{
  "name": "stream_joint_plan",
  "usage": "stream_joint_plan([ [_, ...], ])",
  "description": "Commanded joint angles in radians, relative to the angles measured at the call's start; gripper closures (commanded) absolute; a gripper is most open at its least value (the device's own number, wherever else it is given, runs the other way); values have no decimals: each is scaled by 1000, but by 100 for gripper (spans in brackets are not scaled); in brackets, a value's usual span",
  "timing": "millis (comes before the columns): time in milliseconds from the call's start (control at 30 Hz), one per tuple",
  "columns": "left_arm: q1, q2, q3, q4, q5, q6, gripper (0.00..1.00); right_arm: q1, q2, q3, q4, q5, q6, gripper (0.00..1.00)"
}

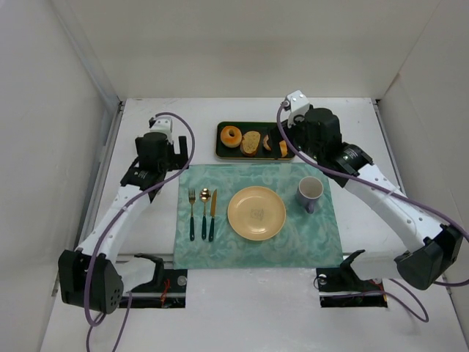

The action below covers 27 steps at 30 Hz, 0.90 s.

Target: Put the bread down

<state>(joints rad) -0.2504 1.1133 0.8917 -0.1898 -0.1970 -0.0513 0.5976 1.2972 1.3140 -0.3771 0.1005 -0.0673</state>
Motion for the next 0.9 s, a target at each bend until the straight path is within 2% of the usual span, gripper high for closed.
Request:
stream_joint_plan([
  [0, 43, 34, -7, 27, -70, -36, 0, 1, -7, 22, 43, -15, 4, 0],
  [300, 227, 270, 32, 49, 27, -56, 2, 1, -32, -1, 64, -15, 4, 0],
  [400, 264, 307, 32, 61, 47, -65, 6, 1, -32, -1, 64, -5, 4, 0],
  [867, 295, 450, 84, 81, 123, -47, 10, 1, -50, -1, 64, 13, 4, 0],
])
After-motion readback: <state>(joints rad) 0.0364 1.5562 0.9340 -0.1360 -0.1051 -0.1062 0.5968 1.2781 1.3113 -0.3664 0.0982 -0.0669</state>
